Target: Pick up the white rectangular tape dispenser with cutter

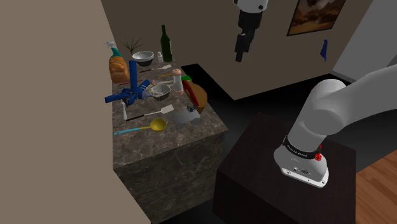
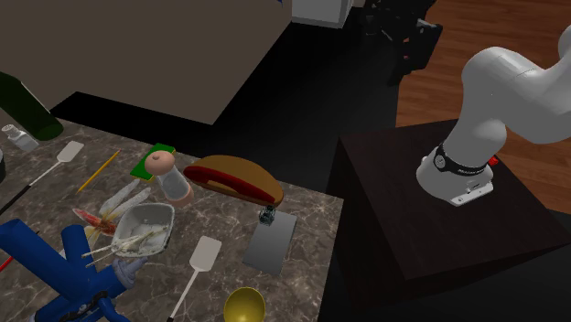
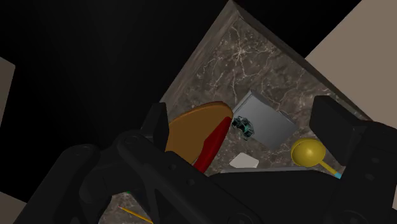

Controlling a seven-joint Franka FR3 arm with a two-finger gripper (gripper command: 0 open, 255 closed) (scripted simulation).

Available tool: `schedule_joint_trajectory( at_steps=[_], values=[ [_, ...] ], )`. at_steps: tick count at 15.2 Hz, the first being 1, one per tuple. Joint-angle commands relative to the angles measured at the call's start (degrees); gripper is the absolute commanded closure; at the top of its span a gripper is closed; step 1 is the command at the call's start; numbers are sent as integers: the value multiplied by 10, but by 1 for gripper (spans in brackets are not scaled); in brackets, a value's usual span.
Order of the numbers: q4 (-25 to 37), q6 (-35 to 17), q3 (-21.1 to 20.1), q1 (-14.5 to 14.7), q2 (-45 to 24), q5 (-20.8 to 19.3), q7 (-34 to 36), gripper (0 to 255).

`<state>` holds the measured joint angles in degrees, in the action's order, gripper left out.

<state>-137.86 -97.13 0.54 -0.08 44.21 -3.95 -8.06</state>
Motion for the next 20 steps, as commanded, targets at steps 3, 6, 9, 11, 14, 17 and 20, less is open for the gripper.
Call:
schedule_joint_trajectory(
  at_steps=[3,6,9,11,14,17,20],
  values=[
    [-19,-44,0,4,-21,2,-2,0],
    [-40,-112,1,10,-60,5,-5,0],
    [-54,-179,1,16,-107,8,-9,0],
    [-59,-223,0,20,-142,10,-12,0],
    [-60,-287,0,26,-199,13,-17,0],
    [-53,-349,-1,32,-261,16,-22,0],
    [-38,-405,-3,38,-326,21,-28,0]
  ],
)
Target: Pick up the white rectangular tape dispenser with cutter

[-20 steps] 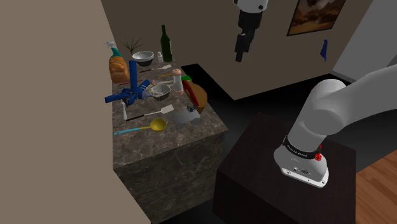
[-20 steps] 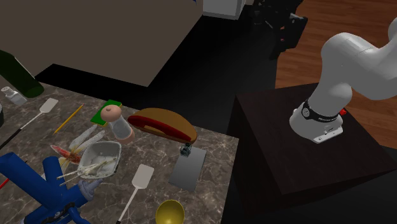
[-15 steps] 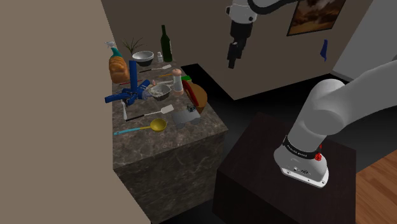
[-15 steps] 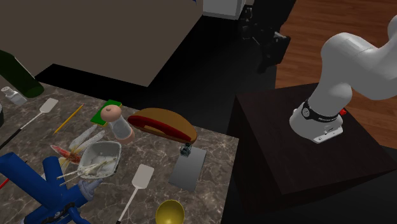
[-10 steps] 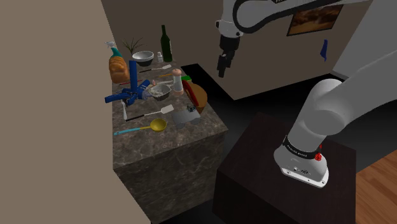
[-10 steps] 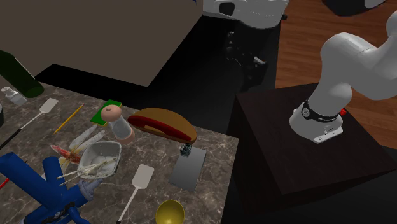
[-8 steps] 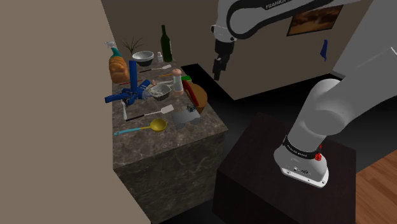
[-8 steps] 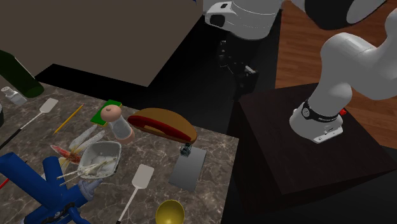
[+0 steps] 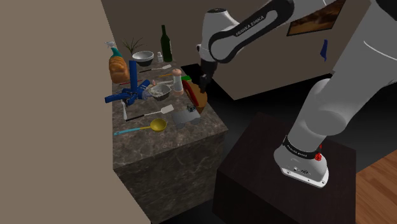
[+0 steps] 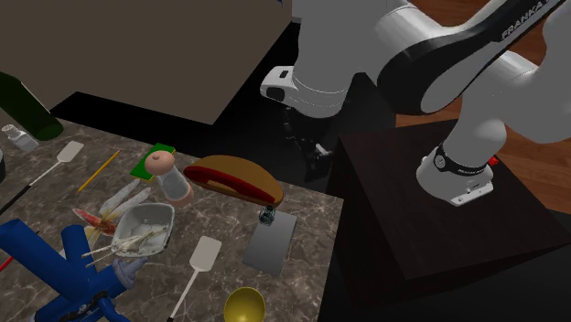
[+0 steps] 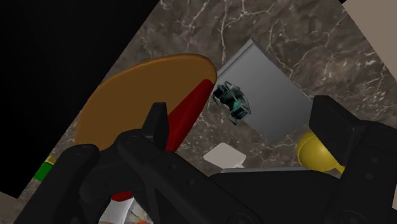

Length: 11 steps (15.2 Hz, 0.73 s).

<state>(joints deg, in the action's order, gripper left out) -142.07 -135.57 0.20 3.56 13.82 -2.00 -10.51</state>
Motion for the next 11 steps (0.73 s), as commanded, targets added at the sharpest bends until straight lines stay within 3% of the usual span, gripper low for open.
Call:
schedule_joint_trajectory(
  at_steps=[1,11],
  values=[
    [11,-38,-1,3,-44,2,-5,0],
    [104,-170,-13,15,-250,12,-24,0]
  ],
)
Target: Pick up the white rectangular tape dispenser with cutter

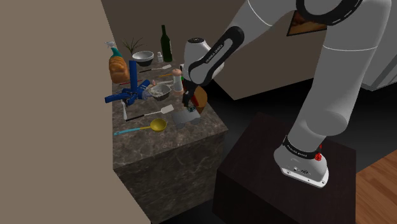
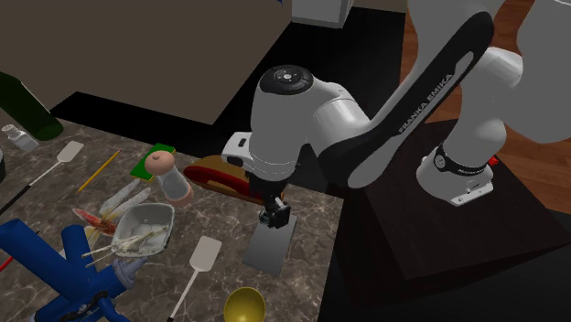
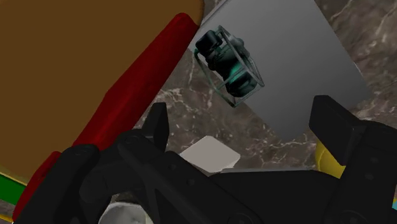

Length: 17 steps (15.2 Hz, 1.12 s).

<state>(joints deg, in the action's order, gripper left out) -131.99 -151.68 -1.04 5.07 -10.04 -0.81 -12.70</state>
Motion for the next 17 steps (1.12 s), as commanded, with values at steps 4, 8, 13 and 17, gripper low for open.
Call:
schedule_joint_trajectory(
  at_steps=[4,8,13,17],
  values=[
    [1,-38,0,0,-37,-1,0,0],
    [0,-56,0,0,-54,-2,0,0],
    [3,-54,0,2,-56,-3,3,255],
    [4,-53,0,1,-55,-3,2,255]
  ],
)
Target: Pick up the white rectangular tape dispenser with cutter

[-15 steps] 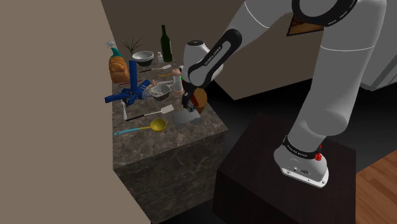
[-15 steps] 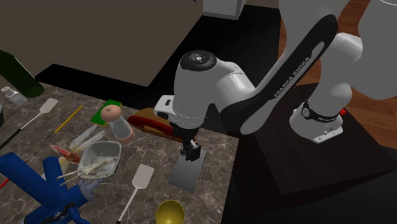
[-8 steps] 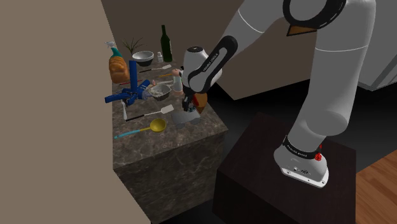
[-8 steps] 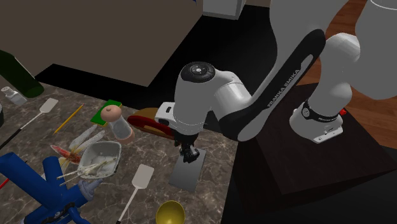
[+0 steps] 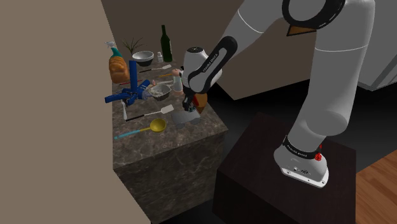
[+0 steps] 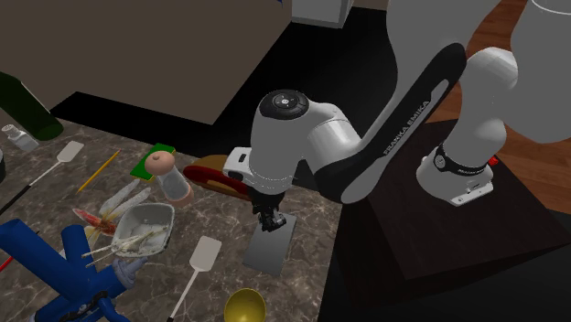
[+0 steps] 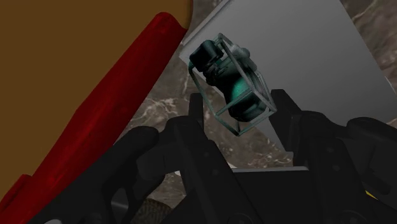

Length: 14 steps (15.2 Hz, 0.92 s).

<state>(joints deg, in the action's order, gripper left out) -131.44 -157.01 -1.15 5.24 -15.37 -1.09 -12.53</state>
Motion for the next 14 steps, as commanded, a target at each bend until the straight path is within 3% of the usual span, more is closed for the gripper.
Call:
schedule_joint_trajectory(
  at_steps=[1,14],
  values=[
    [-5,-2,1,-2,-1,0,-1,255],
    [7,91,-1,-3,81,5,-5,255]
  ],
)
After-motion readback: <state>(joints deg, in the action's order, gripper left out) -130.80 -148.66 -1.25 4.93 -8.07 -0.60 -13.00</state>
